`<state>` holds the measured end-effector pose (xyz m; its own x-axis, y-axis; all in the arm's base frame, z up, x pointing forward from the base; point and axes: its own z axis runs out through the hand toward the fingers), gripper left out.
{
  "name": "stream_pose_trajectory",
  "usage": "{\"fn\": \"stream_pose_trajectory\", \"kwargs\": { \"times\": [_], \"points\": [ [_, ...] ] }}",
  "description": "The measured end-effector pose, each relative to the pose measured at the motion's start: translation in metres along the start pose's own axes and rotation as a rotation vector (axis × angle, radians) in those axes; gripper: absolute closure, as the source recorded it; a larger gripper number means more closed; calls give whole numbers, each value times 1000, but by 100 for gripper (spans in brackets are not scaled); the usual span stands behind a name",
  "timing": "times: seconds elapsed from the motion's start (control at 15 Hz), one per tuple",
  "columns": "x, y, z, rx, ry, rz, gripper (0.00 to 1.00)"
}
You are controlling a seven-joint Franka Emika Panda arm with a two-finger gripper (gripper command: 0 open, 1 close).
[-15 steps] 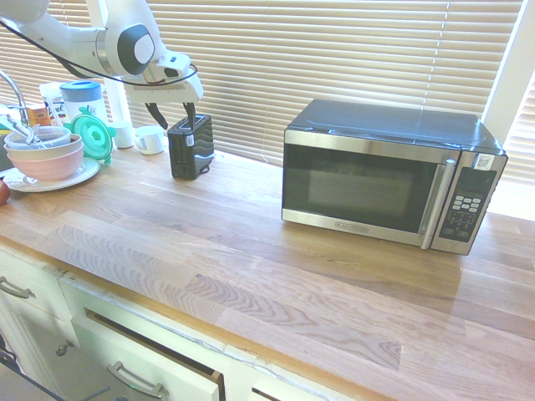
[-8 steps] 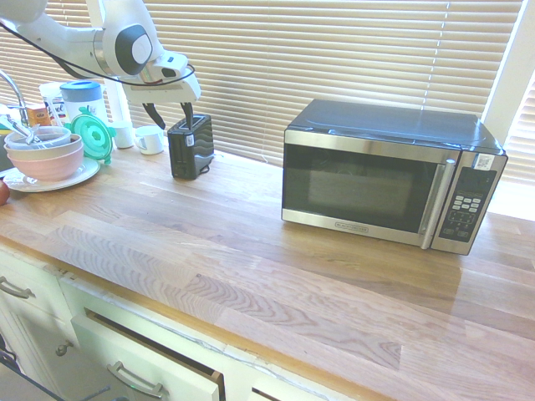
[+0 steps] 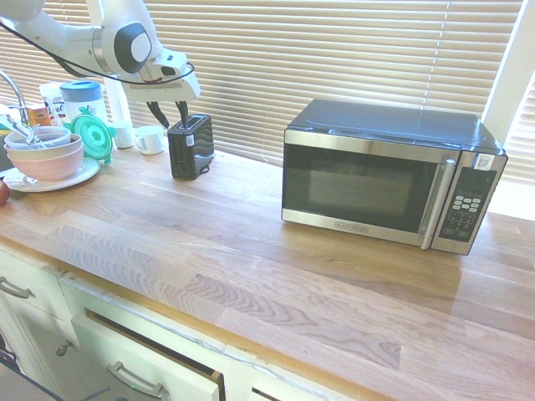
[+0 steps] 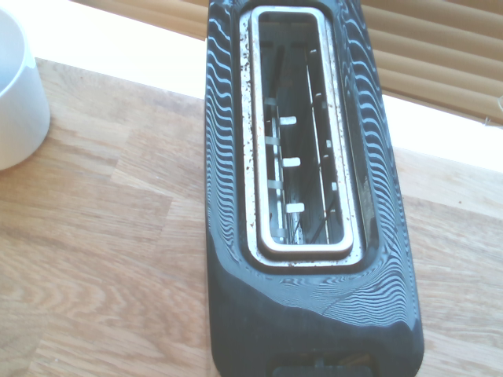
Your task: Press the toaster
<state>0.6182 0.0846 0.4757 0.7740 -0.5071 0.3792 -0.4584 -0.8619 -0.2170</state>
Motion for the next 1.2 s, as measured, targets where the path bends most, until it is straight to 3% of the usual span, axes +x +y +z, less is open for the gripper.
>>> {"fn": "stream_pose_trajectory", "kwargs": {
  "times": [1.2],
  "points": [
    [-5, 0, 7, -20, -23, -30, 100]
  ]
}}
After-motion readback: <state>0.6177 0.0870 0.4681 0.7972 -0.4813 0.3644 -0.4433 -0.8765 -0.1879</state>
